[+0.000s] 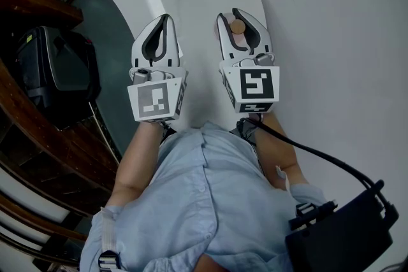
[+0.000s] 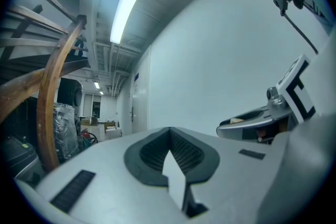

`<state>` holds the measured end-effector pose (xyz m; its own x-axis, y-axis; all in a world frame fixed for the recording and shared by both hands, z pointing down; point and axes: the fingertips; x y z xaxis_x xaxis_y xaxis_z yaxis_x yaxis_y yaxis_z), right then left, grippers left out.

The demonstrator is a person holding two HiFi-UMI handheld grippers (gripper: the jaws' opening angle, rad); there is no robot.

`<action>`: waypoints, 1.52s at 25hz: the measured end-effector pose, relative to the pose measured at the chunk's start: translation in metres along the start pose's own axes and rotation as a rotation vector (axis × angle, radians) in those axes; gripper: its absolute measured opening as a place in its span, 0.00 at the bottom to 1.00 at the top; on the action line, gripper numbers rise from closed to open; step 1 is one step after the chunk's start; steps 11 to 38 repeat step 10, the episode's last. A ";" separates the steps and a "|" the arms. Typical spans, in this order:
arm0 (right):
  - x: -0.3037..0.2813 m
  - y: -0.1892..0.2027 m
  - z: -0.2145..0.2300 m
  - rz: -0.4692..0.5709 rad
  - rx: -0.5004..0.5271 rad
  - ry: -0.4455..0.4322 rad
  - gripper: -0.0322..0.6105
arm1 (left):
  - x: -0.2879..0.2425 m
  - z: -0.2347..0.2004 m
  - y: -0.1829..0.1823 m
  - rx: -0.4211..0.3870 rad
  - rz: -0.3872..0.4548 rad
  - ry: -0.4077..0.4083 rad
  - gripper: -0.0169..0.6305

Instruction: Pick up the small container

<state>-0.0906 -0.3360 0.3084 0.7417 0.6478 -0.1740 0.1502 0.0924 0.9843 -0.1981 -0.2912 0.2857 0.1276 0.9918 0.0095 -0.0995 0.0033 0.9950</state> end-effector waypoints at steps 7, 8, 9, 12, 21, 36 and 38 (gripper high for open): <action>0.001 0.001 0.003 0.000 0.003 0.011 0.21 | -0.001 0.000 0.001 0.003 -0.013 -0.005 0.02; 0.001 0.002 0.004 -0.001 0.004 0.013 0.21 | -0.002 0.000 0.001 0.004 -0.017 -0.007 0.03; 0.001 0.002 0.004 -0.001 0.004 0.014 0.21 | -0.002 0.000 0.001 0.004 -0.021 -0.008 0.03; 0.001 0.002 0.005 -0.001 0.004 0.015 0.21 | -0.002 0.001 0.001 0.004 -0.024 -0.009 0.02; 0.001 0.002 0.005 -0.001 0.004 0.015 0.21 | -0.002 0.001 0.001 0.004 -0.024 -0.009 0.02; 0.001 0.002 0.005 -0.001 0.004 0.015 0.21 | -0.002 0.001 0.001 0.004 -0.024 -0.009 0.02; 0.001 0.002 0.005 -0.001 0.004 0.015 0.21 | -0.002 0.001 0.001 0.004 -0.024 -0.009 0.02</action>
Point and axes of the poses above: the fingertips, and each gripper's own axes: x backward along the fingers, z to its right, y out of its underside, and after that the axes turned 7 degrees about -y, right-handed
